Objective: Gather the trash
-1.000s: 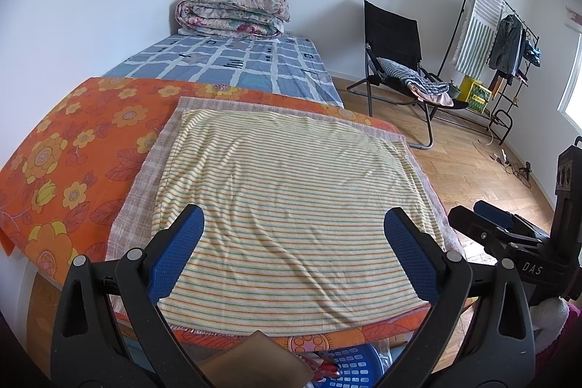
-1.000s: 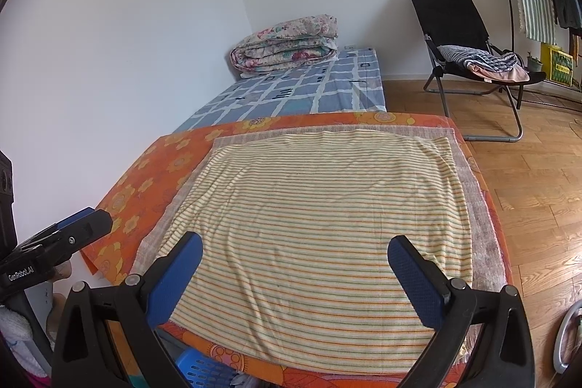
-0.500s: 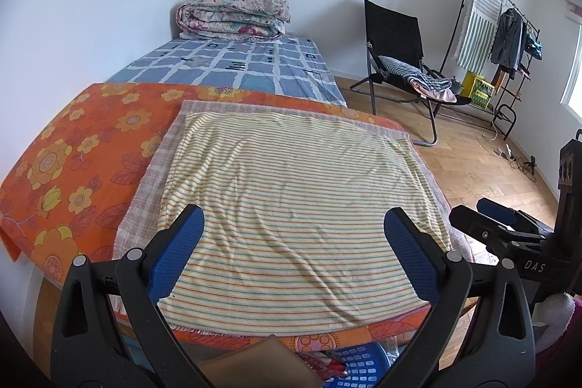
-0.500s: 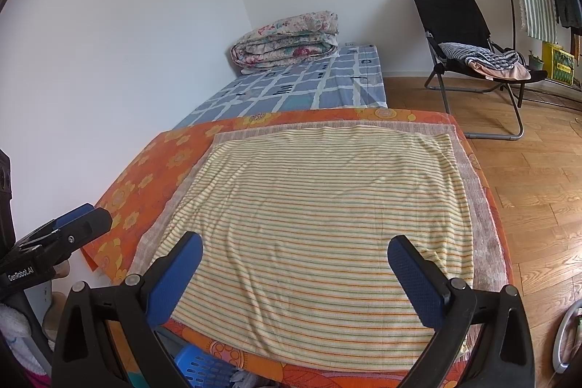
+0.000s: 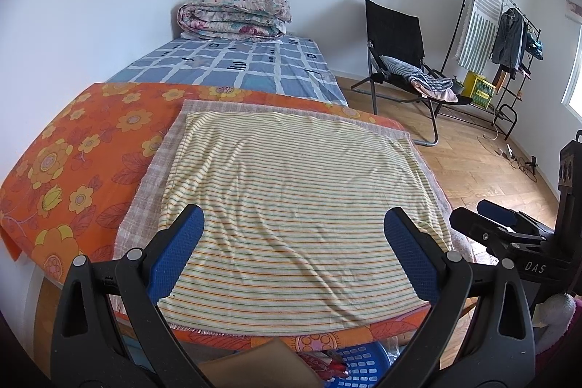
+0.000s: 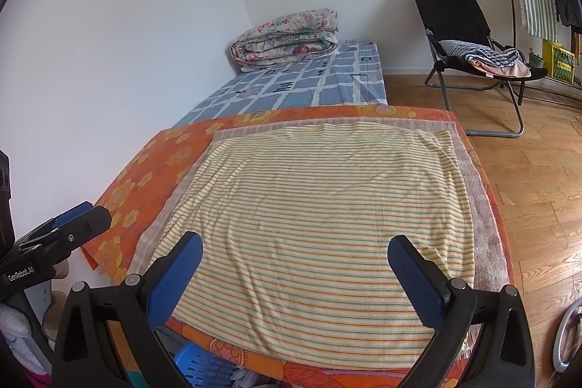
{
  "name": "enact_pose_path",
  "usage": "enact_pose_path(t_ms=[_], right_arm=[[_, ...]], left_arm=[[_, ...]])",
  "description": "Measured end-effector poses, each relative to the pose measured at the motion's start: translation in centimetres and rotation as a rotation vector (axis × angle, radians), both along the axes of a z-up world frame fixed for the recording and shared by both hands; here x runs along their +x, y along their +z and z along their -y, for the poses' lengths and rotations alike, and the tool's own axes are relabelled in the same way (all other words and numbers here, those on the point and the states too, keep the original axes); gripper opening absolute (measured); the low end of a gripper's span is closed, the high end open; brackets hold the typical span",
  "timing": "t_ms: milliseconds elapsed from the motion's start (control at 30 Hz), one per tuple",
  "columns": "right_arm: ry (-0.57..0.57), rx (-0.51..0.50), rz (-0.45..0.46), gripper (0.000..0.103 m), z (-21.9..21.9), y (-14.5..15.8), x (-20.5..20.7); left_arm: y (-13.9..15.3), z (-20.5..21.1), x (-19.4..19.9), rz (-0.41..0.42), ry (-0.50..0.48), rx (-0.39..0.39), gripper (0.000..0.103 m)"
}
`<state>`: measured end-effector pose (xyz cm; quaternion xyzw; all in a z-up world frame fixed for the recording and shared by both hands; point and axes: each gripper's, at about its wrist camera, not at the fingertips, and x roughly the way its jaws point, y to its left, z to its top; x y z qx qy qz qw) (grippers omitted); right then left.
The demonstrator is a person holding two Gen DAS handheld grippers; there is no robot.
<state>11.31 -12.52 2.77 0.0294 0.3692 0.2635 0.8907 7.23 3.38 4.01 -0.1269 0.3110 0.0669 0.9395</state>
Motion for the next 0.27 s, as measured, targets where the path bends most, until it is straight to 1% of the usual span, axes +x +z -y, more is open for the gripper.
enact_pose_path(t_ms=[267], right_arm=[[0.000, -0.002, -0.010, 0.103, -0.11, -0.20, 0.07]], left_arm=[[-0.03, 0.02, -0.07, -0.004, -0.001, -0.001, 0.101]])
